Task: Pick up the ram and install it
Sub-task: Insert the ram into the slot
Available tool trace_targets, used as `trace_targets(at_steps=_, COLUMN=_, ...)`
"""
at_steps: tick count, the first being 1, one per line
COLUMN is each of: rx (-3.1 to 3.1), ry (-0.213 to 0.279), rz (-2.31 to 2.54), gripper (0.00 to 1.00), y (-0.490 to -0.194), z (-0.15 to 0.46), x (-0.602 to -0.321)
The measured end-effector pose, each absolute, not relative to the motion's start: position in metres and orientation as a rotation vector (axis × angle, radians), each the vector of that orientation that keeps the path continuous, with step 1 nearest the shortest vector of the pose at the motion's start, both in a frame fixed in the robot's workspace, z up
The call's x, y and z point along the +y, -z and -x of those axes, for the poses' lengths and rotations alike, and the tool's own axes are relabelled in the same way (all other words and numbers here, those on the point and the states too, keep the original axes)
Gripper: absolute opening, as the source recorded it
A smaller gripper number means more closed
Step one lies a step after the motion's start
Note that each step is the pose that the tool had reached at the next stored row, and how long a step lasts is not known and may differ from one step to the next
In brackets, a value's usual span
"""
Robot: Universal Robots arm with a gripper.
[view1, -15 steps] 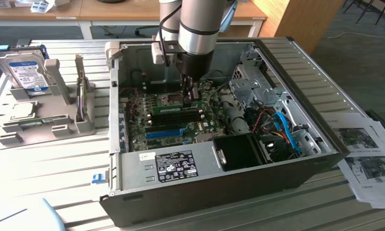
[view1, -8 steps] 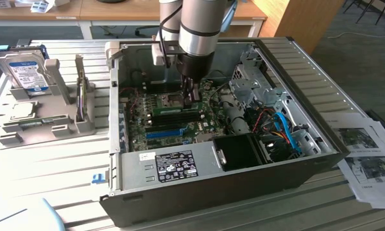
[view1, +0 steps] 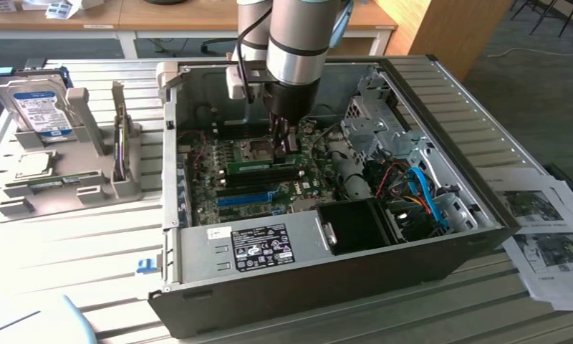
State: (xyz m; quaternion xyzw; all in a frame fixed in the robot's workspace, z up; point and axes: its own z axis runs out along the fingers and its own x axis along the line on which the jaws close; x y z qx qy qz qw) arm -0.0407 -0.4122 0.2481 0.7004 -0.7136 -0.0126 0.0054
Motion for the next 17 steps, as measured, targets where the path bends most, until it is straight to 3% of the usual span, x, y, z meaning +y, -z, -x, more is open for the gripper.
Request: trace_targets(at_steps=17, rx=-2.235, ry=0.039, rz=-2.193, gripper=0.11, y=-0.2412, z=0.0407, x=-0.4124)
